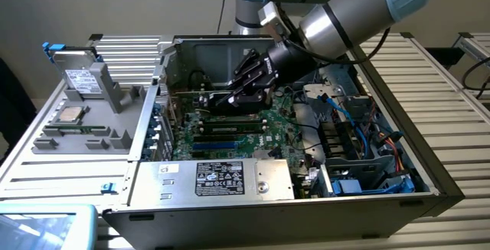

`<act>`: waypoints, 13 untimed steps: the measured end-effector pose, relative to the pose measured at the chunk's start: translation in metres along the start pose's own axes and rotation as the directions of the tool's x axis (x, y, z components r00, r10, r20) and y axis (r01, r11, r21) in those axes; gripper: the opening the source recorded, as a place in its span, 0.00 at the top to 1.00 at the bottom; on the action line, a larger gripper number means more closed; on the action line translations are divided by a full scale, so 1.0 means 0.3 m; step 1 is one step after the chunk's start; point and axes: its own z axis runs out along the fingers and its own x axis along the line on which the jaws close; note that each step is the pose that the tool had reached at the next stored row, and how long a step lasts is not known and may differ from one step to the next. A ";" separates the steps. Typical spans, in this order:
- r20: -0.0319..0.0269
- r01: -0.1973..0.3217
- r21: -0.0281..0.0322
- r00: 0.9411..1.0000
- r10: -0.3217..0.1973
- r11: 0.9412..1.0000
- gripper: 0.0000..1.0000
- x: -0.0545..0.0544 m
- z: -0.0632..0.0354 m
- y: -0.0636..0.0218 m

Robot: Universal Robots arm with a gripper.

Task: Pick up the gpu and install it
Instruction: 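Insert the gpu into the slot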

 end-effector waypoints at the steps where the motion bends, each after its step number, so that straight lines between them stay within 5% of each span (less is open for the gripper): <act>1: 0.003 0.003 -0.001 1.000 -0.003 1.000 0.72 0.005 0.002 -0.002; 4: 0.008 0.010 -0.004 1.000 -0.010 1.000 0.72 0.016 0.011 -0.013; 9: 0.008 0.009 -0.005 1.000 -0.009 1.000 0.72 0.017 0.017 -0.020; 13: -0.008 0.019 -0.005 1.000 -0.019 1.000 0.72 0.014 0.022 -0.025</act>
